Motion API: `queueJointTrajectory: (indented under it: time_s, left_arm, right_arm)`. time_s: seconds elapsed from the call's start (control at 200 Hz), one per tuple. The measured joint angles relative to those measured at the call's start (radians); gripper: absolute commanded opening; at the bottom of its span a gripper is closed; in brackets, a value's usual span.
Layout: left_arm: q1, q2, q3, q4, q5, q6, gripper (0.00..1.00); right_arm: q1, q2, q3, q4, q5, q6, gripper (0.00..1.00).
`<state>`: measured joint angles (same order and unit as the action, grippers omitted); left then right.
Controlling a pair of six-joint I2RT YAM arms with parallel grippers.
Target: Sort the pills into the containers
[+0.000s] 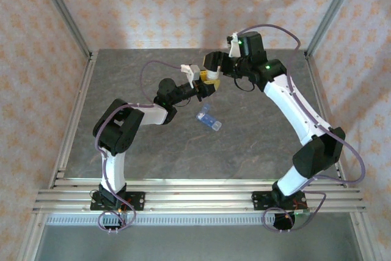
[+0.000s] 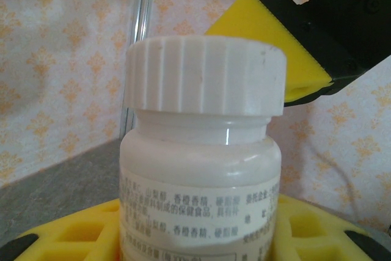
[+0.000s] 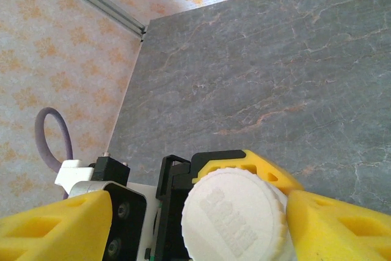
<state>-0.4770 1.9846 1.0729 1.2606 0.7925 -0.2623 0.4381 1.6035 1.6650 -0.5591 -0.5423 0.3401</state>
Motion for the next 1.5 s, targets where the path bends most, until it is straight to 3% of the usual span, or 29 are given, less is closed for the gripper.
queueJointTrajectory:
  time_s: [0.741, 0.916, 1.146, 1.501]
  left_arm:
    - [0.000, 0.000, 0.000, -0.007, -0.014, -0.002, 0.00]
    - [0.000, 0.000, 0.000, -0.007, -0.014, -0.002, 0.00]
    - [0.000, 0.000, 0.000, -0.007, -0.014, -0.002, 0.00]
    - [0.000, 0.000, 0.000, -0.007, -0.014, -0.002, 0.00]
  right_arm:
    - [0.036, -0.098, -0.074, -0.016, -0.003, 0.004, 0.74]
    - [0.039, -0.109, -0.069, -0.048, 0.048, -0.020, 0.75]
    - [0.037, -0.072, 0.047, -0.100, 0.087, -0.049, 0.75]
    - [0.037, 0.076, 0.224, -0.133, 0.052, -0.063, 0.73]
